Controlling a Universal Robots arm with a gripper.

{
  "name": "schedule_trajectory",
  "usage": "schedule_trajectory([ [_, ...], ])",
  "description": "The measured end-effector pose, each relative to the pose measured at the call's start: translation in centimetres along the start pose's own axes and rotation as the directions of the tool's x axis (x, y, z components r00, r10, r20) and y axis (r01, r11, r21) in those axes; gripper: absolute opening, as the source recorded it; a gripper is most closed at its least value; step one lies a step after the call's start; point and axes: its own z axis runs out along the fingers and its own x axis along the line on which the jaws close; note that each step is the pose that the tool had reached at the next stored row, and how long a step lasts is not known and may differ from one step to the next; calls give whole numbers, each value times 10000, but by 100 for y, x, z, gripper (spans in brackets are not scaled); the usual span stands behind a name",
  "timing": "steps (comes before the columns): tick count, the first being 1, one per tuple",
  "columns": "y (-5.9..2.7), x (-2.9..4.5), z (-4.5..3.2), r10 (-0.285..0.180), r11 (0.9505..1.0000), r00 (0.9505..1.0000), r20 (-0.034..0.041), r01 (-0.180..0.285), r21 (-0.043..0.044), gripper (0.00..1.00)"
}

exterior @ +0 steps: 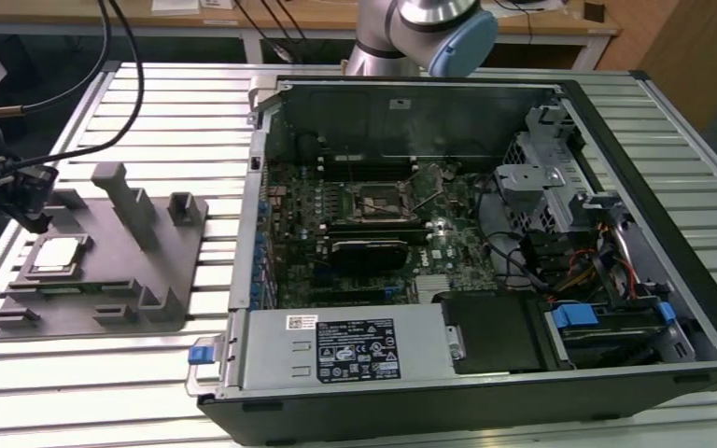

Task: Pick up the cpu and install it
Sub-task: 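Pick up the cpu and move it towards the insertion slot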

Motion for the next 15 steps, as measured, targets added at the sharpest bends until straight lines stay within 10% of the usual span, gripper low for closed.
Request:
schedule_trajectory([
  [15,-22,46,209,2,10000,10000,-62,-2,5,11],
])
